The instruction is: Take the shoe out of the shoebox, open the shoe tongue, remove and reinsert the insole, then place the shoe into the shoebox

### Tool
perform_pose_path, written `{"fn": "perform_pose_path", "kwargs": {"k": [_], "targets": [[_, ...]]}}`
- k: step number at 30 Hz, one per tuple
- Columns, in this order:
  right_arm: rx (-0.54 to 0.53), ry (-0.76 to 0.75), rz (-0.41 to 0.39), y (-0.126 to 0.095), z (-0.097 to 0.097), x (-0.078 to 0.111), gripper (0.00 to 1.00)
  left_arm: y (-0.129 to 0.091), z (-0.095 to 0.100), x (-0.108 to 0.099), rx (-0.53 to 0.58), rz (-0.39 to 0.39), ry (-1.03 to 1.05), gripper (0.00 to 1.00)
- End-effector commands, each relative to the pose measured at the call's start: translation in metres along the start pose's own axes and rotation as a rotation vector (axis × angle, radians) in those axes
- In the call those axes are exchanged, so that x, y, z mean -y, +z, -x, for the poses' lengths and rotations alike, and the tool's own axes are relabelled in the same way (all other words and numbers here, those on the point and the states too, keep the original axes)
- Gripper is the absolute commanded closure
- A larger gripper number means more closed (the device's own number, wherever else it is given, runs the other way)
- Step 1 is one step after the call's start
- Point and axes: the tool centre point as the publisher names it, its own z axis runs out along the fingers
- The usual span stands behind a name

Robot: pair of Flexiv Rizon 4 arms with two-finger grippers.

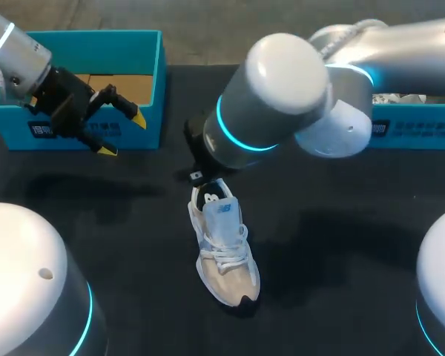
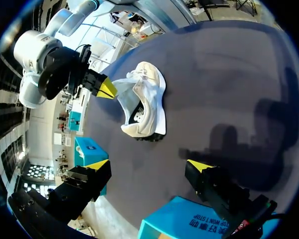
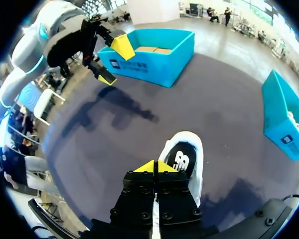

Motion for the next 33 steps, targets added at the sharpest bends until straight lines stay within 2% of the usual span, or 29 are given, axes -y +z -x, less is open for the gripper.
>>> {"fn": "perform_pose_path", "kwargs": {"k": [1,10,33], "targets": [[0.193,0.024,-0.001,0.005,0.0,0.001,1.0,-0.002,-0.001,-0.004,0.002,0.011,-0.032,0.0],[0.286,0.047,-0.002,0.023,0.011,0.006,1.0,-0.013,-0.009,-0.019,-0.025,0.025,-0.099,0.0],[0.296,0.038,-0.011,0.074,0.045,0.01,1.0,-0.013,-0.009,-0.019,-0.025,0.025,-0.099,0.0]]}}
